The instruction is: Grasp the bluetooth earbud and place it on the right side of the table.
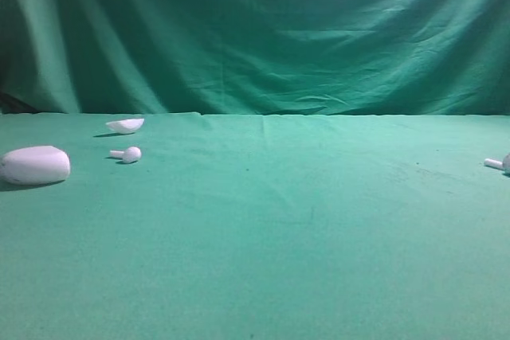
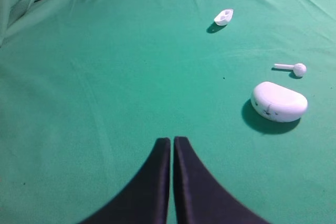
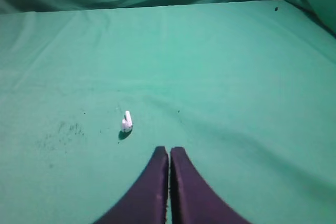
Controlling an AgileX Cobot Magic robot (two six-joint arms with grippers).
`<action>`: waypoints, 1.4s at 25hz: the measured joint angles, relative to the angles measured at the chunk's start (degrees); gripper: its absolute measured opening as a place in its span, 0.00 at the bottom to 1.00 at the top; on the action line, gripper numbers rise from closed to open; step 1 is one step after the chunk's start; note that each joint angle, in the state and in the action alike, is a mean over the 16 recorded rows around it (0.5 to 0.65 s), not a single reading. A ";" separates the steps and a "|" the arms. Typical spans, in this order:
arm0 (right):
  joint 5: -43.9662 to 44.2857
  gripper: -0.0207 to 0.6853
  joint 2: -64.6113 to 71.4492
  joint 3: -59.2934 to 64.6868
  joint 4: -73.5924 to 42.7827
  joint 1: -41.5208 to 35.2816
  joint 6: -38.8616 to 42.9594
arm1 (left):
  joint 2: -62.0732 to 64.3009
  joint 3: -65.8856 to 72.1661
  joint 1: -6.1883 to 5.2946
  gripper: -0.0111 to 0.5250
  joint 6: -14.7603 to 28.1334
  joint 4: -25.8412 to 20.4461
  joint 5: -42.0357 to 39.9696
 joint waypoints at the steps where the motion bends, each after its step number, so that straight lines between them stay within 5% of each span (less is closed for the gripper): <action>1: 0.55 0.03 0.00 0.01 0.06 0.00 0.00 | 0.00 0.00 0.00 0.02 0.00 0.00 0.00; 35: 2.35 0.03 0.00 0.05 0.65 0.00 0.10 | 0.00 0.00 0.00 0.02 0.00 0.00 0.00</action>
